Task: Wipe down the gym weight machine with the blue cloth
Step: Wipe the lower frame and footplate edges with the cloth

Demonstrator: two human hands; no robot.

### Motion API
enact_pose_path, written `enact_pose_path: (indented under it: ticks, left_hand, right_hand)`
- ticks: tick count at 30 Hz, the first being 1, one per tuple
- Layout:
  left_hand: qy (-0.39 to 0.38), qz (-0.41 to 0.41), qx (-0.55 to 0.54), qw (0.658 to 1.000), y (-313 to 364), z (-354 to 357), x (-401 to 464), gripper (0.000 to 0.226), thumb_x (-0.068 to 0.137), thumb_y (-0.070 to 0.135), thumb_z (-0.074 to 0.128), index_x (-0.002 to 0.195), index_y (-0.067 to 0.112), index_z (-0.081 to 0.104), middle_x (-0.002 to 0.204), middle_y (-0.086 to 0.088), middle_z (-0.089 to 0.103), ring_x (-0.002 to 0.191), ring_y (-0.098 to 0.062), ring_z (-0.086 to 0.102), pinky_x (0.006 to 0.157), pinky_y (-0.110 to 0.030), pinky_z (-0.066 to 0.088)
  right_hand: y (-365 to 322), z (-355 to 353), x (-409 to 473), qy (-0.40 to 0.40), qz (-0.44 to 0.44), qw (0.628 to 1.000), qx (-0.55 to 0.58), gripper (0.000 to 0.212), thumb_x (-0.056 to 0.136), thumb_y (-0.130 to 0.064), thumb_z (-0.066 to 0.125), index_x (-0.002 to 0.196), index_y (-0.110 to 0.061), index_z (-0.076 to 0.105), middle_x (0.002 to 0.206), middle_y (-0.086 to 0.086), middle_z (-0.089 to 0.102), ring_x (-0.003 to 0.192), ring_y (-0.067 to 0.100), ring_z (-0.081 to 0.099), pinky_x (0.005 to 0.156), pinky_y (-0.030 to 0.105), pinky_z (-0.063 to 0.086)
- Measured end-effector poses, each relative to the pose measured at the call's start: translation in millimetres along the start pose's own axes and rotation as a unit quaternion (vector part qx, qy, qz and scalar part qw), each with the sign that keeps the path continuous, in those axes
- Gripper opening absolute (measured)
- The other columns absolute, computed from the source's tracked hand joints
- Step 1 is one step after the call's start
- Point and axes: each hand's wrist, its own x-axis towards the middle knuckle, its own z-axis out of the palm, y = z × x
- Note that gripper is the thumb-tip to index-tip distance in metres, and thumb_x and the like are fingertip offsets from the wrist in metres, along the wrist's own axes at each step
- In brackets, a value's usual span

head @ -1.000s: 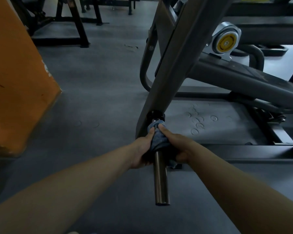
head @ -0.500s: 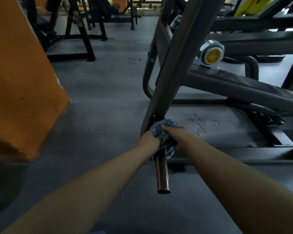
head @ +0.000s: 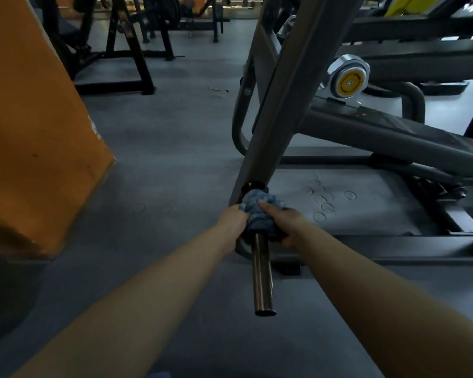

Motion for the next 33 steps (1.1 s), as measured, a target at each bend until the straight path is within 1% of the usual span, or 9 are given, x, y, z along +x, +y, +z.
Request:
enact_pose_path:
  ticks: [2, 7, 13, 16, 18, 22, 27, 30, 33]
  left_hand:
    - [0.021, -0.012, 0.005, 1.0, 5.2, 2.4, 8.2, 0.028, 0.099, 0.01, 0.041, 0.121, -0.004, 0.053, 0.11, -0.022, 0.061, 0.079, -0.028, 0.058, 0.076, -0.035, 0.048]
    - [0.018, 0.025, 0.074, 0.997, -3.3, 3.1, 3.8, 0.033, 0.099, 0.018, 0.043, 0.122, -0.003, 0.053, 0.122, -0.025, 0.057, 0.11, -0.037, 0.057, 0.095, -0.043, 0.046]
    - [-0.068, 0.022, 0.115, 0.991, -27.3, -15.1, -37.4, 0.019, 0.098, 0.021, 0.047, 0.085, 0.011, 0.056, 0.087, -0.011, 0.062, 0.074, -0.021, 0.059, 0.07, -0.032, 0.05]
    - [-0.099, 0.012, 0.129, 0.987, -40.3, -21.4, -60.6, 0.013, 0.097, 0.022, 0.049, 0.094, 0.011, 0.056, 0.089, -0.009, 0.063, 0.074, -0.02, 0.06, 0.064, -0.027, 0.051]
    - [-0.113, 0.002, 0.127, 0.985, -48.3, -24.5, -75.7, 0.012, 0.096, 0.021, 0.05, 0.087, 0.014, 0.054, 0.085, -0.006, 0.063, 0.07, -0.015, 0.06, 0.059, -0.024, 0.052]
    - [-0.134, -0.016, 0.122, 0.983, -60.9, -29.4, -100.0, 0.013, 0.095, 0.017, 0.052, 0.083, 0.016, 0.053, 0.079, 0.0, 0.063, 0.068, -0.011, 0.061, 0.057, -0.02, 0.054]
    - [-0.158, 0.013, 0.16, 0.974, -69.5, -34.1, -111.4, 0.01, 0.092, 0.017, 0.057, 0.099, 0.011, 0.061, 0.092, -0.005, 0.067, 0.087, -0.017, 0.064, 0.072, -0.024, 0.054]
    - [-0.159, 0.069, 0.208, 0.963, -74.5, -35.9, -113.8, 0.006, 0.084, 0.019, 0.068, 0.087, 0.019, 0.063, 0.088, -0.001, 0.068, 0.09, -0.018, 0.064, 0.081, -0.031, 0.054]
    - [-0.133, 0.125, 0.315, 0.931, -74.1, -34.5, -113.8, 0.024, 0.076, 0.026, 0.076, 0.094, 0.019, 0.062, 0.094, 0.001, 0.067, 0.092, -0.016, 0.062, 0.081, -0.03, 0.052]
  right_hand:
    - [-9.0, 2.0, 7.2, 0.043, -0.034, 0.998, -0.037, 0.049, 0.08, -0.027, 0.074, 0.116, 0.002, 0.059, 0.113, 0.022, 0.065, 0.099, 0.035, 0.065, 0.087, 0.045, 0.054]
    - [-12.4, 8.0, -3.1, 0.061, -0.071, 0.984, -0.149, 0.043, 0.086, -0.03, 0.067, 0.113, 0.002, 0.058, 0.11, 0.017, 0.064, 0.102, 0.034, 0.063, 0.09, 0.043, 0.051]
    - [12.8, -10.7, -52.3, -0.015, -0.037, 0.993, -0.11, 0.039, 0.085, -0.02, 0.068, 0.116, 0.002, 0.058, 0.106, 0.019, 0.067, 0.092, 0.03, 0.067, 0.077, 0.04, 0.057]
    - [25.2, -16.2, -81.9, -0.041, -0.009, 0.995, -0.095, 0.026, 0.087, -0.017, 0.066, 0.108, -0.003, 0.06, 0.097, 0.014, 0.067, 0.085, 0.026, 0.066, 0.07, 0.036, 0.056]
    - [34.7, -20.1, -96.4, -0.057, 0.007, 0.995, -0.083, 0.021, 0.087, -0.017, 0.065, 0.104, -0.007, 0.06, 0.093, 0.012, 0.066, 0.079, 0.022, 0.065, 0.066, 0.033, 0.055]
    - [53.4, -28.9, -113.3, -0.074, 0.029, 0.994, -0.078, 0.02, 0.086, -0.019, 0.066, 0.103, -0.008, 0.061, 0.092, 0.011, 0.068, 0.084, 0.024, 0.066, 0.073, 0.036, 0.056]
    - [63.9, -35.5, -125.6, -0.095, 0.038, 0.992, -0.077, 0.015, 0.089, -0.017, 0.063, 0.102, -0.013, 0.059, 0.095, 0.009, 0.067, 0.088, 0.022, 0.065, 0.07, 0.033, 0.056]
    - [62.1, -35.7, -127.9, -0.114, 0.048, 0.99, -0.072, 0.021, 0.09, -0.018, 0.061, 0.11, -0.013, 0.058, 0.107, 0.012, 0.066, 0.098, 0.027, 0.064, 0.076, 0.036, 0.055]
    - [60.7, -35.0, -128.4, -0.134, 0.067, 0.987, -0.061, 0.022, 0.092, -0.019, 0.058, 0.113, -0.012, 0.057, 0.11, 0.013, 0.065, 0.101, 0.028, 0.062, 0.083, 0.04, 0.053]
